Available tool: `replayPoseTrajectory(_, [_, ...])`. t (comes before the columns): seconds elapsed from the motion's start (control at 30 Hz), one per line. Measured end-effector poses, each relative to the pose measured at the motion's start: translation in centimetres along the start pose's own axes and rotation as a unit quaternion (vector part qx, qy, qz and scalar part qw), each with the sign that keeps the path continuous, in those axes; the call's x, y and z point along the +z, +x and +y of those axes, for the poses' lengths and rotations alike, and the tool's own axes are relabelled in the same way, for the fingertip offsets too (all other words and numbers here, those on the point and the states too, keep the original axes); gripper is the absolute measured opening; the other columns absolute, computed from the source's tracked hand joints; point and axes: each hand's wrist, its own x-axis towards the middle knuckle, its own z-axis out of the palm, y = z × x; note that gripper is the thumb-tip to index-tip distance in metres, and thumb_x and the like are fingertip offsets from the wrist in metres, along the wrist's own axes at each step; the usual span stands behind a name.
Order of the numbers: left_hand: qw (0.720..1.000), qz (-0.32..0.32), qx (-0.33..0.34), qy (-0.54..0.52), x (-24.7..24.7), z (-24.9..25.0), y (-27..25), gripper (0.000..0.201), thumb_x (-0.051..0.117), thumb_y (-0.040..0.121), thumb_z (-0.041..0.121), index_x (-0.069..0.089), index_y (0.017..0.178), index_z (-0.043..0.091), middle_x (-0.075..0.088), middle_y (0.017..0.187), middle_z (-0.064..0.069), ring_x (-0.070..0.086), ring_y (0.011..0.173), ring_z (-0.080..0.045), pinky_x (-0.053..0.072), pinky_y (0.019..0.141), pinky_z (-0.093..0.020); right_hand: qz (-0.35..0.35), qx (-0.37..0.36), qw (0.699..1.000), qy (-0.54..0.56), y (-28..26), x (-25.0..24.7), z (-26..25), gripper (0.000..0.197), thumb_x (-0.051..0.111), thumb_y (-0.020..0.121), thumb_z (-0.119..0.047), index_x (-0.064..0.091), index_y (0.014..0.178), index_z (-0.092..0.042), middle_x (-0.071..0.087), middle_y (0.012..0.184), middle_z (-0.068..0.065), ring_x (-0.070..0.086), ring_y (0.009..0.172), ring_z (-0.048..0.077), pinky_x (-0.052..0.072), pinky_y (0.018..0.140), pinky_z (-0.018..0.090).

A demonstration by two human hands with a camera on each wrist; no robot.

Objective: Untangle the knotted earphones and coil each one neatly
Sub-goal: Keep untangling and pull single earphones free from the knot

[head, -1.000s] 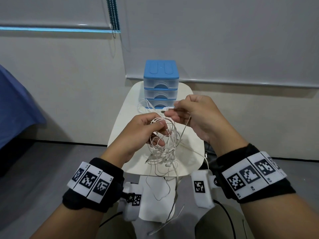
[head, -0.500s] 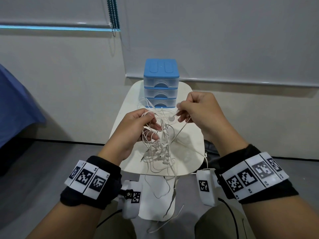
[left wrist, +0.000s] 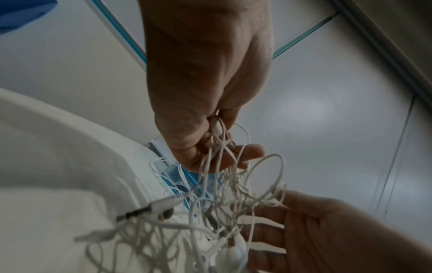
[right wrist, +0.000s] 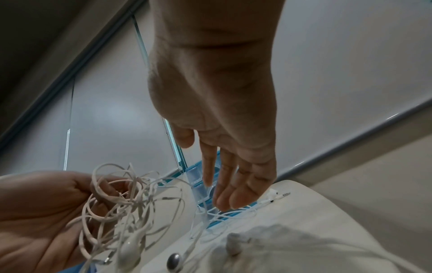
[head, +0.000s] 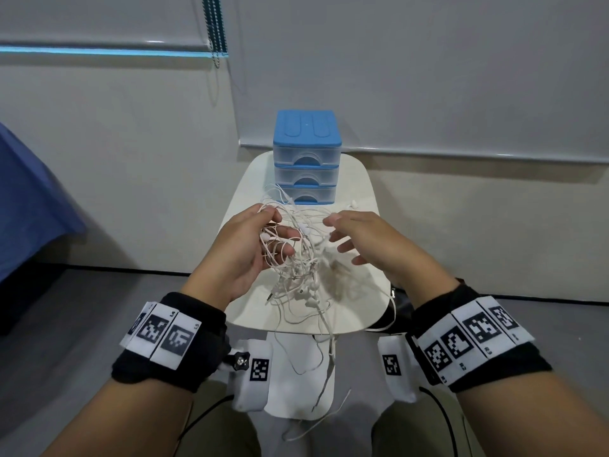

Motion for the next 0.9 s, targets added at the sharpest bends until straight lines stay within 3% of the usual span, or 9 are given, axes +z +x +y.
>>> replayPoseTrajectory(0.1, [0.999,0.019,-0.012,-0.036,-0.5,-0.3,0.4,0.025,0.043,0.110,0.022,0.053,0.089,0.013,0.071,0.076,-0.014,0.059,0.048,-0.022,0.050,0.053,-0.027,-0.002,0.018,0.999,0.034,0.1,-0.1,0.6,0.032,0.047,0.103,-0.048,0.068,0.114,-0.026,0.070,0.105,0.002,0.065,0.084,0.019,0.048,0.074,0.033])
replayPoseTrajectory(0.27, [0.995,0.041,-0.033,-0.079,-1.3,-0.8,1.1,0.025,0.043,0.109,0.020,0.053,0.087,0.014,0.071,0.074,-0.013,0.059,0.048,-0.020,0.048,0.051,-0.024,-0.062,0.034,0.997,-0.029,-0.1,0.4,1.7,0.012,0.060,0.095,-0.019,0.066,0.095,-0.009,0.072,0.086,0.013,0.066,0.068,0.022,0.051,0.065,0.032])
replayPoseTrajectory(0.4, [0.993,0.041,-0.045,-0.096,-1.6,-1.1,1.4,0.023,0.044,0.107,0.019,0.052,0.086,0.015,0.070,0.075,-0.012,0.059,0.050,-0.020,0.049,0.051,-0.025,-0.170,-0.004,0.969,-0.182,-0.7,2.3,1.8,0.024,0.077,0.087,-0.029,0.072,0.086,-0.005,0.069,0.075,0.001,0.060,0.068,0.015,0.049,0.068,0.029])
replayPoseTrajectory(0.53, [0.993,0.032,-0.063,-0.099,-2.0,-1.1,1.6,0.022,0.049,0.105,0.024,0.053,0.085,0.016,0.067,0.075,-0.008,0.056,0.050,-0.018,0.047,0.053,-0.024,-0.158,-0.049,0.963,-0.214,-0.6,3.1,1.6,0.018,0.078,0.085,-0.021,0.070,0.074,-0.009,0.065,0.066,-0.007,0.054,0.066,0.009,0.045,0.071,0.028])
replayPoseTrajectory(0.63, [0.997,0.025,-0.058,-0.051,-3.0,-1.0,1.8,0.019,0.068,0.096,0.033,0.057,0.088,0.019,0.059,0.074,-0.002,0.045,0.051,-0.014,0.039,0.053,-0.027,-0.122,-0.038,0.983,-0.133,-0.8,2.6,1.2,0.024,0.066,0.082,-0.014,0.063,0.059,-0.018,0.065,0.063,-0.004,0.057,0.067,0.015,0.045,0.068,0.030])
replayPoseTrajectory(0.77, [0.994,0.026,-0.014,0.102,-3.2,-1.1,1.8,0.030,0.085,0.081,0.028,0.065,0.100,0.017,0.060,0.077,-0.005,0.045,0.056,-0.016,0.036,0.054,-0.027,-0.048,-0.049,0.998,-0.002,-1.4,1.6,-0.2,0.024,0.049,0.085,-0.006,0.061,0.064,-0.009,0.067,0.069,0.006,0.057,0.067,0.016,0.042,0.063,0.028])
replayPoseTrajectory(0.9, [0.982,-0.029,0.009,0.185,-2.9,-1.3,1.5,0.045,0.091,0.074,0.014,0.068,0.112,0.020,0.066,0.078,0.003,0.053,0.056,-0.010,0.037,0.052,-0.025,-0.022,-0.050,0.988,0.144,-1.4,1.0,-1.5,0.022,0.044,0.089,-0.007,0.052,0.069,-0.012,0.065,0.066,0.010,0.054,0.061,0.020,0.041,0.069,0.036])
